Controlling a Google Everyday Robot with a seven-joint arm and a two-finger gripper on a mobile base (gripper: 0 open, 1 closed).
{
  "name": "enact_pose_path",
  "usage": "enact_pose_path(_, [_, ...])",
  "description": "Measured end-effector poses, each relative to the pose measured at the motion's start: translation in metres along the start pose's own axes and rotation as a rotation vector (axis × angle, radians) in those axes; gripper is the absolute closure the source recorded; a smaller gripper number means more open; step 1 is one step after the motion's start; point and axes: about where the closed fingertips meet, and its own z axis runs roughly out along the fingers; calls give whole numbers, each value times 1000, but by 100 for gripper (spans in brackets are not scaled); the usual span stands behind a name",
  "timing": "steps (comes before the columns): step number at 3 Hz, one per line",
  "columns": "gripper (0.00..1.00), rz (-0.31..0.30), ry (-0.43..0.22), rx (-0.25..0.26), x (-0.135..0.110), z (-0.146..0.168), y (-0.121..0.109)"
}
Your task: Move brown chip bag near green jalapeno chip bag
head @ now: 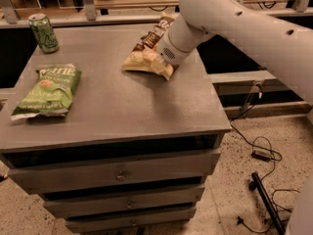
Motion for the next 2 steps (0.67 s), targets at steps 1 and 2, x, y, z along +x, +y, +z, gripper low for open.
enact_pose_path(1, [100,-80,-41,45,-12,-48,7])
enact_pose_path(2, [83,-200,-78,109,-32,-118,21])
